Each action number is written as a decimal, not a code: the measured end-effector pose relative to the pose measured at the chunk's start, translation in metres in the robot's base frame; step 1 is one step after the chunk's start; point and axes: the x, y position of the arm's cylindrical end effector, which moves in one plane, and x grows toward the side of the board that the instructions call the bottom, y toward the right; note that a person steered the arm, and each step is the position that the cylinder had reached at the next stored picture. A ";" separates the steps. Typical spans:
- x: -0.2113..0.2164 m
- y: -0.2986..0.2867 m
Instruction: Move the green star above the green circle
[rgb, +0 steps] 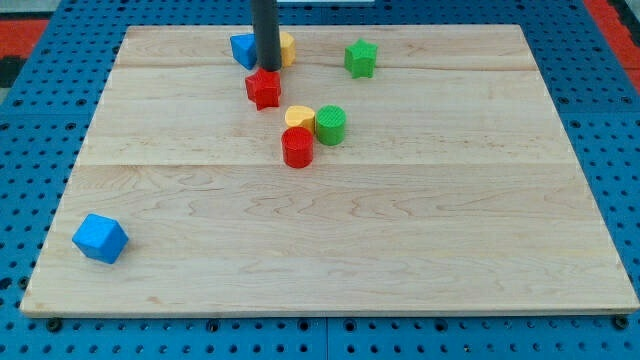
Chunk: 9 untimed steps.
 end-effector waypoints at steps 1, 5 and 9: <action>0.052 0.013; 0.021 0.155; 0.028 0.092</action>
